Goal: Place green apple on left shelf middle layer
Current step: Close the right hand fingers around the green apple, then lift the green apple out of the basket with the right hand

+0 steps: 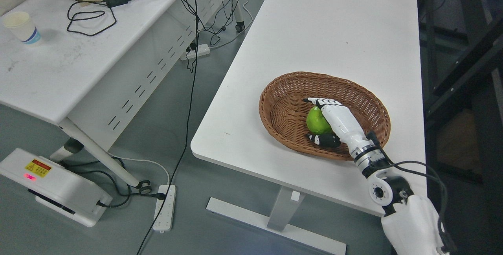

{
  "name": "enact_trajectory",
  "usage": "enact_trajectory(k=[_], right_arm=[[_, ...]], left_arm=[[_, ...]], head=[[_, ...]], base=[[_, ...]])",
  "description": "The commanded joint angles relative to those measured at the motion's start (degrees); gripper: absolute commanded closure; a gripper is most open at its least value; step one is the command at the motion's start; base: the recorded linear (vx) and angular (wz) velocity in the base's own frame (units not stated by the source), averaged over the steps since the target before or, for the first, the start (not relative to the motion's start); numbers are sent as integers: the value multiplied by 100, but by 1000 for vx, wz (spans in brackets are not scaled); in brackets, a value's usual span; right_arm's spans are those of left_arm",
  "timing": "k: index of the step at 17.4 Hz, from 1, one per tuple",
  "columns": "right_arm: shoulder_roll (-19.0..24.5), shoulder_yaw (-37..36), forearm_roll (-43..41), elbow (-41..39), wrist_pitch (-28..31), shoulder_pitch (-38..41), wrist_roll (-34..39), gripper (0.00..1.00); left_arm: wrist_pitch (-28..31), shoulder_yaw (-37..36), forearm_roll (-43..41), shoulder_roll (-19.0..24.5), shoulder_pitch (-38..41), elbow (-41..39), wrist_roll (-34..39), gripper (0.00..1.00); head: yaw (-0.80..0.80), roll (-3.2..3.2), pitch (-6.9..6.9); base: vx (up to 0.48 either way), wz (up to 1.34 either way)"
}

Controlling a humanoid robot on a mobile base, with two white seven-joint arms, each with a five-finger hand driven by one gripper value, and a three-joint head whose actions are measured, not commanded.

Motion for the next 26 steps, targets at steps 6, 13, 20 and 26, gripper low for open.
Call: enact_trajectory(k=[6, 13, 20, 26], right_arm=[[39, -40, -117, 68, -169, 54, -29, 91], [347, -1059, -1828, -309, -21, 239, -73, 100], [408, -1919, -2911, -801, -82, 686, -881, 100], [1206, -2518, -2939, -1609, -529, 1907, -890, 100]], left_arm=[[-10, 0, 0, 100, 53, 0, -5, 0], [-1, 0, 0, 100, 53, 0, -5, 0], [-1, 0, 0, 100, 53, 0, 3, 0], [-1, 0, 0, 100, 53, 0, 4, 0]], head=[[0, 0, 0], [0, 0, 0], [0, 0, 0], [0, 0, 0]], base=[[0, 0], [0, 0], [0, 0], [0, -3]])
